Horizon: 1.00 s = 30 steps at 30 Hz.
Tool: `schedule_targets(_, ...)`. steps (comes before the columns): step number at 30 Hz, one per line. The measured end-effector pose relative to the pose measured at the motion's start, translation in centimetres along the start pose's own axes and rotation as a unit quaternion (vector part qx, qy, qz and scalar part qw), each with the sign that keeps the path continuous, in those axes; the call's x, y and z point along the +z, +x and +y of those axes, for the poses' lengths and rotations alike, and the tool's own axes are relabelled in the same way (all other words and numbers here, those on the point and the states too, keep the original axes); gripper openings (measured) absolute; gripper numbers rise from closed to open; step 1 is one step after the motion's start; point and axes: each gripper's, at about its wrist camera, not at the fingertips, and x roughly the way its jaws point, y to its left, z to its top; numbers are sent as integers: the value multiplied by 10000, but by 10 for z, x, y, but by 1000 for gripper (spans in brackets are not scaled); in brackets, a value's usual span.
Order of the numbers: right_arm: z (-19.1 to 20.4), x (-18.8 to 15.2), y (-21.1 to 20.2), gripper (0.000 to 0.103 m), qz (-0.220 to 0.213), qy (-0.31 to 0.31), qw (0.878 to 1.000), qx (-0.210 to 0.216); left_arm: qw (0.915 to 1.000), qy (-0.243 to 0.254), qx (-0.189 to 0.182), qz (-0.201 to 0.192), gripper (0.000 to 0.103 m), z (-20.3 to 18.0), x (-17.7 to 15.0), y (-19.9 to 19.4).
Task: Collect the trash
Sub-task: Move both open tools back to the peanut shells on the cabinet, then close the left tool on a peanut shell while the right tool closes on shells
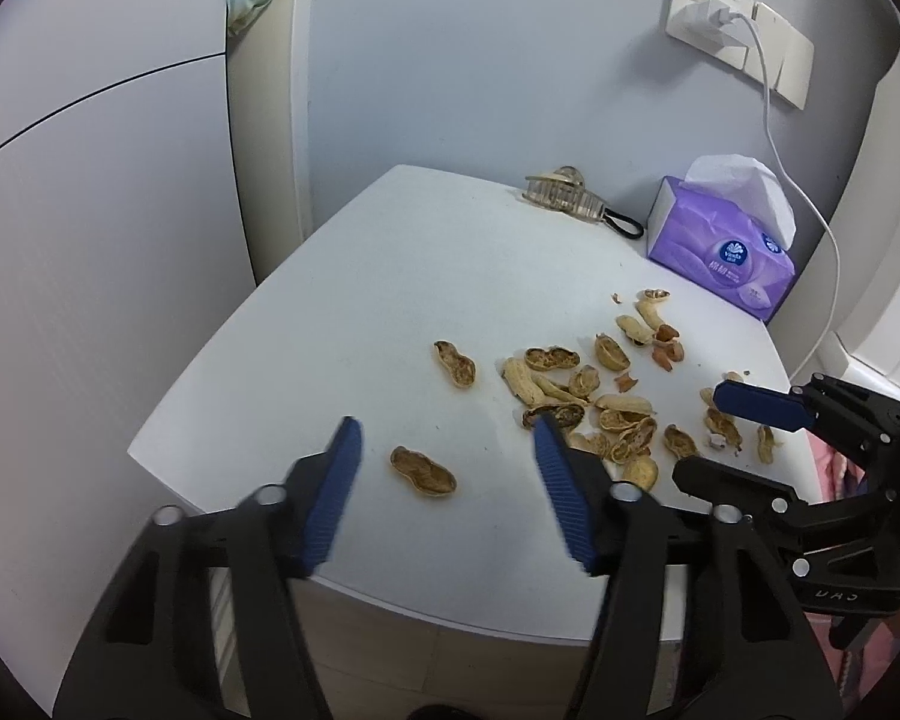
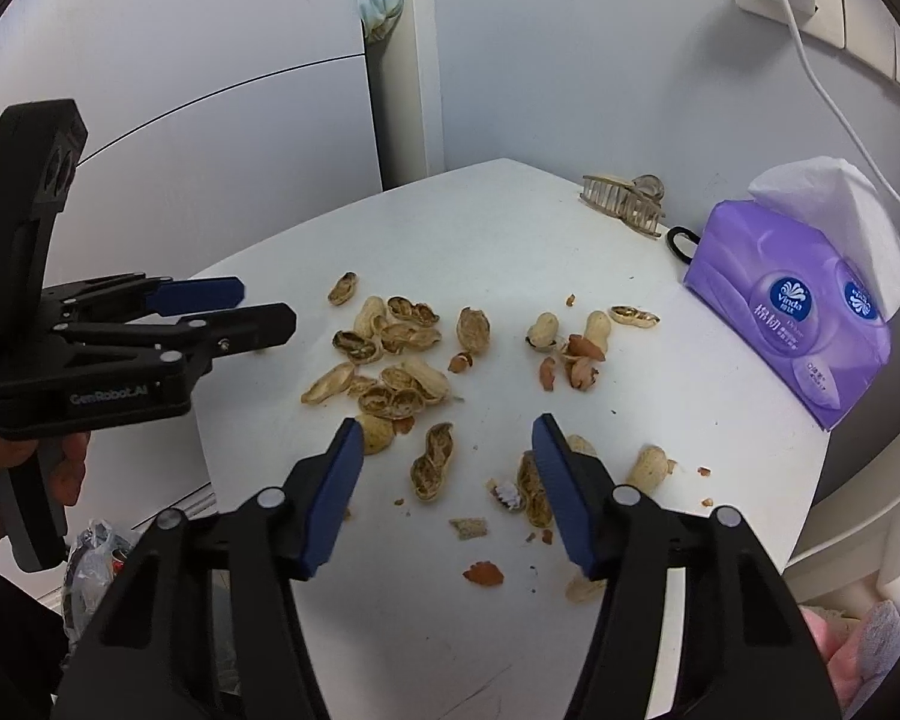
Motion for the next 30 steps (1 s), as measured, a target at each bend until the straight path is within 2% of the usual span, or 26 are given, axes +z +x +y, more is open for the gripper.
schedule_targets(2, 0, 0, 1, 51, 39, -10, 10000, 24, 10000, 10, 17, 6, 43, -1, -1, 1)
schedule_targets(8, 1, 1, 6, 47, 143, -12, 9999, 7, 10000, -39, 80, 4, 35, 1, -5, 3)
schedule_targets(18, 5, 2, 9, 46, 267, -154, 9995, -84, 9999, -89, 129, 24, 35, 7, -7, 3)
schedule_targets(20, 6, 2, 10, 46, 276, -182, 9994, -110, 9999, -69, 108, 17, 31, 6, -8, 3)
schedule_targets(23, 6, 2, 10, 41, 275, -216, 9993, -153, 9999, -30, 111, -3, 25, 3, -10, 2)
schedule_targets(30, 7, 2, 12, 29, 262, -325, 9990, -127, 9999, 19, 155, -40, 19, 4, -11, 2)
